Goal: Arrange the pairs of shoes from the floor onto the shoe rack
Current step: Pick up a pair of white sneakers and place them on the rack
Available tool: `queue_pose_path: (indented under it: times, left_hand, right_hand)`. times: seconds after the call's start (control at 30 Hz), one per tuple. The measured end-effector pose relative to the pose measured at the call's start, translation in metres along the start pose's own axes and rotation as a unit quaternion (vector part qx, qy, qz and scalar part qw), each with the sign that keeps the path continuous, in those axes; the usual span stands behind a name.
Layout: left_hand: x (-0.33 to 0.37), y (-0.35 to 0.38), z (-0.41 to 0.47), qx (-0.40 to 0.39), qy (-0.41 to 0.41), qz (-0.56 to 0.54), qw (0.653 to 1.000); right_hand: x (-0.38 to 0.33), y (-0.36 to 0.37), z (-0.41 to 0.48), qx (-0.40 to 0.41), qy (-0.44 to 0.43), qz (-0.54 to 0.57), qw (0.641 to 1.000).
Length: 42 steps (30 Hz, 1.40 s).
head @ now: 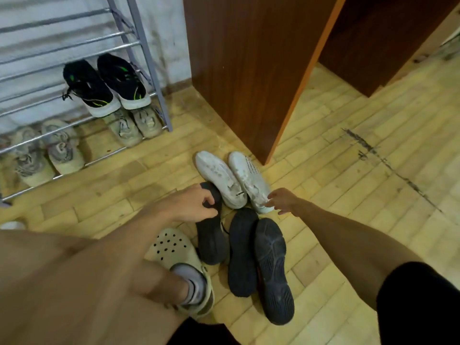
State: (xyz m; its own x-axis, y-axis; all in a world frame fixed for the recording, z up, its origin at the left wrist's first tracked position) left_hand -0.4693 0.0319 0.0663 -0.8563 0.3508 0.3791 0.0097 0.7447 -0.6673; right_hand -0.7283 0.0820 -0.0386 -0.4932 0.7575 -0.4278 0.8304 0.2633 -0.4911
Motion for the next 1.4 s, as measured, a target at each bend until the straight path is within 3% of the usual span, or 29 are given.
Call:
queue_pose_path:
  times: [0.27,0.43,0.6,0.8,1.07,1.2,1.4]
  left_hand:
    - [-0.012,-0.004,0.025,-0.051,0.004,0.026,0.998]
    - [-0.018,-0.011,0.039,-0.056,0.008,0.047,0.997]
    - [-0.011,-0.022,0.048,-0.059,0.020,0.045,0.997]
    - [0.004,-0.021,0.047,-0.066,0.029,0.033,0.997]
    - [0.018,-0.025,0.022,-0.030,0.000,0.000,1.000]
    - [0.021,-0.029,0.003,0.041,-0.036,-0.104,0.993]
    - [0.009,-0.068,-0.047,0.135,-0.087,-0.259,0.952]
  right_hand:
    - [0.019,0.016,0.051,0.074,0.059,0.017,0.995]
    - [0.019,0.036,0.082,0.076,0.099,0.064,0.990]
    - [0.018,0.042,0.095,0.080,0.146,0.022,0.986]
    - [0.022,0.034,0.092,0.043,0.145,0.195,0.969]
    - [-0.010,-0.011,0.047,0.075,0.083,0.233,0.966]
    - [-0.043,-0.028,0.011,0.001,0.023,0.318,0.948]
    - [-0.136,-0.037,-0.058,-0.097,-0.145,0.311,0.934]
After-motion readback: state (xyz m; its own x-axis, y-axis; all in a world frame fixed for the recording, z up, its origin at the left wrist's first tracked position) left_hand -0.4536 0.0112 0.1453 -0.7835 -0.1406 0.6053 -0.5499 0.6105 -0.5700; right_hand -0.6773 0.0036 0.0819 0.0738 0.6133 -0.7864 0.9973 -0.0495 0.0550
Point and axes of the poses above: each hand's wrist, its own z-axis towards the middle knuckle, its own y-axis out of the palm, x = y × z, the point moved 2 cm from there along z, towards the middle knuckle, and after that the axes turned 3 degrees about -x, right-handed, at the moved point
